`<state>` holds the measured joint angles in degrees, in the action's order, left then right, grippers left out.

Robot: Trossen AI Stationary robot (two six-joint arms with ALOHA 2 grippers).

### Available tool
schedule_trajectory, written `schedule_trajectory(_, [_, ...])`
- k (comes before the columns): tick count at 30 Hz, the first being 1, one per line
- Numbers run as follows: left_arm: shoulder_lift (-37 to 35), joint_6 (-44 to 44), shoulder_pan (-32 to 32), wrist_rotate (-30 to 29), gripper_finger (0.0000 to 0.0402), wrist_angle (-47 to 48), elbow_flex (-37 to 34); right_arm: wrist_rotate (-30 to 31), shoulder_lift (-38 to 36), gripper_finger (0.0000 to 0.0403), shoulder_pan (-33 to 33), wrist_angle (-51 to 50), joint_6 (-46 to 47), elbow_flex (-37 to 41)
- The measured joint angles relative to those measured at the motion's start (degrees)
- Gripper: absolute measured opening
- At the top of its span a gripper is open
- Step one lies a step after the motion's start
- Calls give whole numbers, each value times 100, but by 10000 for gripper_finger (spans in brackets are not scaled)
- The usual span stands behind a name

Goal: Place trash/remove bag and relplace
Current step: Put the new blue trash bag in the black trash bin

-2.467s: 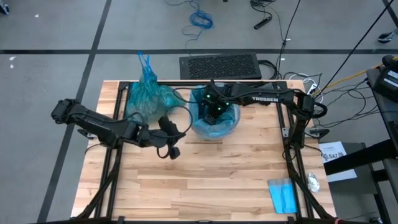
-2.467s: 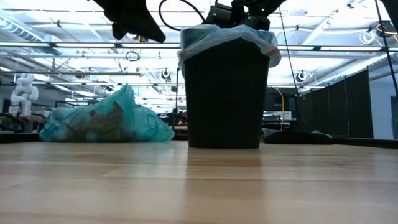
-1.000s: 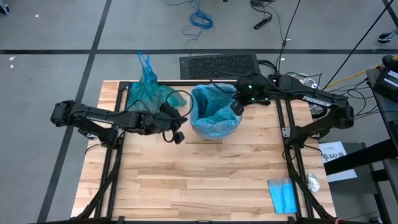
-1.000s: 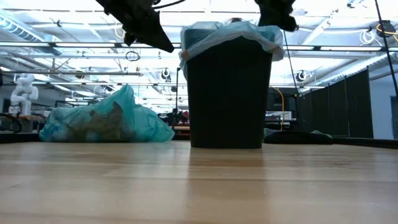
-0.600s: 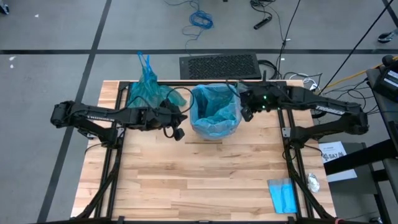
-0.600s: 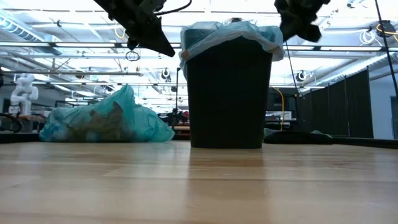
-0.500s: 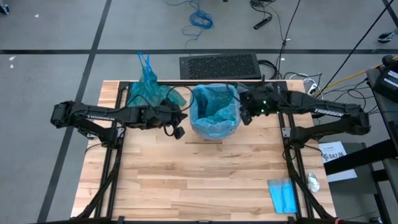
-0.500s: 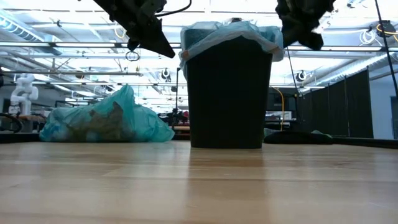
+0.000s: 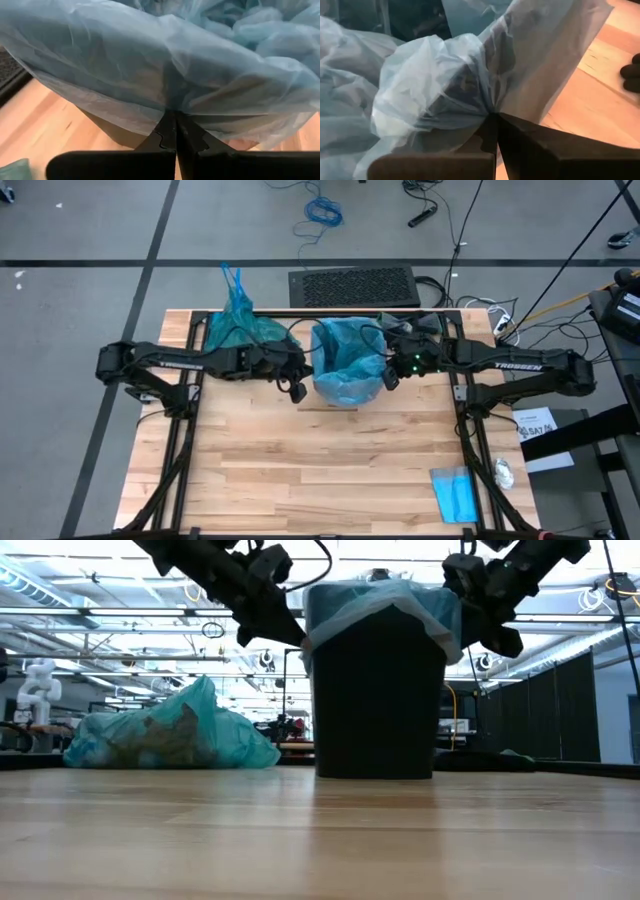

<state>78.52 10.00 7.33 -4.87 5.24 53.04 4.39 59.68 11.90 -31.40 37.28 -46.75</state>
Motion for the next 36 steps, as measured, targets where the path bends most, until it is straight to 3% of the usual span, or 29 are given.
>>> schedule_trajectory(12, [-220,17,42,25,1,81,0,41,-295,0,2,-11,5,18])
schedule_trajectory(18, [-591,52,-28,17,1,856,0,353,-729,0,18,-449,107,18])
schedule_trajectory(24, [-675,113,-17,-123,1,1098,0,579,-1027,0,594,61,-232,18])
schedule_trajectory(31, [-673,164,11,-139,1,979,0,-707,-769,0,1853,972,-687,14])
schedule_trajectory(36, [-673,170,9,-139,1,977,0,-1483,-254,0,2356,1224,-823,16])
